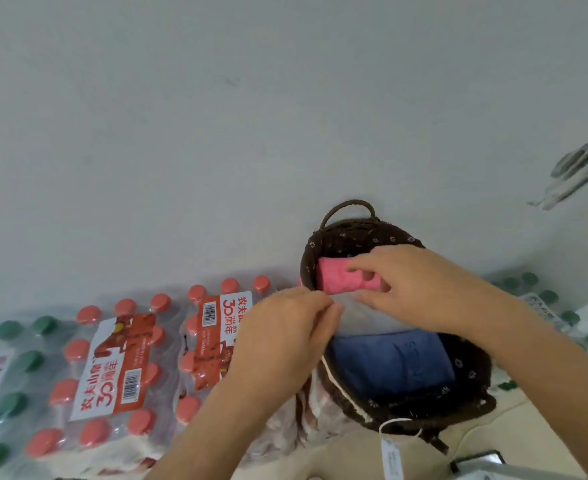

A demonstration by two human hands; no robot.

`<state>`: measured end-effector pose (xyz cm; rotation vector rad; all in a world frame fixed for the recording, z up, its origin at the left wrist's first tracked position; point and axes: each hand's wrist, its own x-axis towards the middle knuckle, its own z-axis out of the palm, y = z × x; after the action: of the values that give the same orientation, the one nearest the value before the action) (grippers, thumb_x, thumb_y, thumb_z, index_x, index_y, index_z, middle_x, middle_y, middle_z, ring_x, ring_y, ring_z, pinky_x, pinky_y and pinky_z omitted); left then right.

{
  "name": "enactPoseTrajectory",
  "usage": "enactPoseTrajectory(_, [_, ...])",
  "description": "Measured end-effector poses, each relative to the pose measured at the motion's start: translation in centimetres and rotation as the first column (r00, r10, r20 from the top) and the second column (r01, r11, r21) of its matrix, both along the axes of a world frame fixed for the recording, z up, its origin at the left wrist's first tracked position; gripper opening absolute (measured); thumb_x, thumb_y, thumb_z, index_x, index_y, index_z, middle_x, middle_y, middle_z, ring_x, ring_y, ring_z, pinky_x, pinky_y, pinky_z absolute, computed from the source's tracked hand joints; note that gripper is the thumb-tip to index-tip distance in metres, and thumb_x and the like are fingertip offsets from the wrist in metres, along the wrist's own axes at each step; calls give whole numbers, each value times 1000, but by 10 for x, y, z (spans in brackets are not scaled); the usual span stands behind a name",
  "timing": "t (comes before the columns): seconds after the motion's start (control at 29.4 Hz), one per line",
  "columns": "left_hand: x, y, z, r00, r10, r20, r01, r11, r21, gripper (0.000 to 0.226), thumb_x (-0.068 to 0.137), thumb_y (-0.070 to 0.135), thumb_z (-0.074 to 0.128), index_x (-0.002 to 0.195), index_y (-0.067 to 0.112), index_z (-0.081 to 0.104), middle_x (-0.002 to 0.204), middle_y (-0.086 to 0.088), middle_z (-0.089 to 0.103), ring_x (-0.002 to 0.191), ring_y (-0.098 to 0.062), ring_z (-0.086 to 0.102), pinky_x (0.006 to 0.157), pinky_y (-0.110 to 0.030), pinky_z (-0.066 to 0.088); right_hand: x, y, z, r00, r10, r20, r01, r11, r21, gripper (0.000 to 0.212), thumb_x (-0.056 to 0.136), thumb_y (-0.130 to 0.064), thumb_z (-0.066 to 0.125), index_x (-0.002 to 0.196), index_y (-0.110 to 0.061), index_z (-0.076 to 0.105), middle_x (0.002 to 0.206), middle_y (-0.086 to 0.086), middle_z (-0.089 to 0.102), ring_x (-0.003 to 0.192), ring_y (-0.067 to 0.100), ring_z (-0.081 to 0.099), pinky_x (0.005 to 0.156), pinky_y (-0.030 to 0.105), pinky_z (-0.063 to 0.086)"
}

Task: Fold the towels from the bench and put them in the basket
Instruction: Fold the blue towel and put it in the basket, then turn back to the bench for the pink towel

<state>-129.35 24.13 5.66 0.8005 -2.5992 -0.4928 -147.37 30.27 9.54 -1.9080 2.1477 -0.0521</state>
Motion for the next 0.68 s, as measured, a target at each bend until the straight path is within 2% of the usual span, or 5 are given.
enactPoseTrajectory(0.1, [48, -12, 3, 968, 185, -171, -163, 977, 134, 30, 94, 35, 47, 65, 32, 53, 48, 16, 44, 51, -2, 47, 49, -14, 31, 35, -20, 23, 995, 77, 65, -72, 994, -85, 28, 91, -42, 54, 118, -36, 58, 94, -16, 62, 81, 0, 54, 77, 25, 46])
enactPoseTrajectory(0.2, [99, -21, 2, 904, 334, -267, -281, 935, 218, 16, 92, 15, 59, 92, 27, 71, 66, 20, 60, 68, 5, 58, 56, -8, 41, 81, -39, 34, 981, 169, 99, -159, 982, -97, 27, 93, -40, 53, 119, -35, 60, 90, -21, 59, 83, 0, 55, 77, 20, 43])
enactPoseTrajectory(0.31, [154, -25, 3, 863, 417, -284, -366, 905, 217, 24, 85, 3, 66, 88, 27, 71, 79, 19, 64, 77, 1, 57, 64, -9, 43, 135, -61, 37, 956, 269, 113, -256, 960, -113, 25, 94, -36, 52, 115, -32, 64, 92, -19, 62, 81, 0, 55, 73, 20, 42])
enactPoseTrajectory(0.44, [237, -25, -2, 757, 571, -317, -462, 812, 358, 31, 85, 9, 66, 82, 40, 67, 76, 21, 67, 68, -7, 61, 58, -14, 46, 218, -89, 31, 921, 360, 146, -343, 930, -130, 26, 94, -37, 53, 117, -31, 63, 98, -12, 66, 83, 5, 56, 77, 26, 46])
enactPoseTrajectory(0.68, [416, -9, -23, 550, 788, -278, -611, 606, 509, 33, 86, 7, 62, 80, 39, 68, 76, 19, 67, 68, -5, 61, 58, -14, 44, 392, -117, -4, 774, 303, 557, -254, 953, -166, 23, 89, -24, 63, 105, -40, 67, 86, -14, 67, 77, 3, 61, 72, 18, 51])
